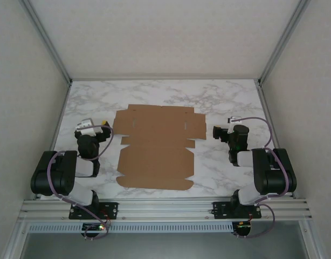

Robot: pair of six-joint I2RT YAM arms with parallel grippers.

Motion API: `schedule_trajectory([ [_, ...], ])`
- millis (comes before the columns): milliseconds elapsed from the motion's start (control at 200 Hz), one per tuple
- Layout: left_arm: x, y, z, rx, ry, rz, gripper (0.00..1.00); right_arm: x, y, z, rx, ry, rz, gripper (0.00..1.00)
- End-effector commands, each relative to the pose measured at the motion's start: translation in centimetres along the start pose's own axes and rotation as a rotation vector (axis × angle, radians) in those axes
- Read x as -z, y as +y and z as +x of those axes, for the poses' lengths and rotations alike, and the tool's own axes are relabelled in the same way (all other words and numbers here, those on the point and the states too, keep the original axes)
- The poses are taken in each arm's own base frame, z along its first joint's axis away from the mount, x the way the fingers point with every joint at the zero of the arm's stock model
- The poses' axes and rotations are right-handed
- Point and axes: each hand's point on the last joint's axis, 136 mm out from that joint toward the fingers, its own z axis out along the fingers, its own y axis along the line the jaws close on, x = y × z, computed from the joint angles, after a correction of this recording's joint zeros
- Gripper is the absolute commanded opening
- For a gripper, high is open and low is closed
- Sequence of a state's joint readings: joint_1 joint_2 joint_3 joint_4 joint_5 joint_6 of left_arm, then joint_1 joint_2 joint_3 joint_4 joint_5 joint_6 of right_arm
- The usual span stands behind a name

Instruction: Fold the paper box

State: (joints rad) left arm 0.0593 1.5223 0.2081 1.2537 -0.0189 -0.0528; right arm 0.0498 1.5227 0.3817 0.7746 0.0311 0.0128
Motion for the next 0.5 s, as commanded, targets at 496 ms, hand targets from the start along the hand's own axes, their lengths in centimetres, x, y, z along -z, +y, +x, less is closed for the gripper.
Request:
schedule_trajectory([
  [496,-0.40,-0.39,-1.05,0.001,-0.038,0.001,0.99,-0.44,0.04,-1.27,-0.012,-0.035,-0.019,0.99],
])
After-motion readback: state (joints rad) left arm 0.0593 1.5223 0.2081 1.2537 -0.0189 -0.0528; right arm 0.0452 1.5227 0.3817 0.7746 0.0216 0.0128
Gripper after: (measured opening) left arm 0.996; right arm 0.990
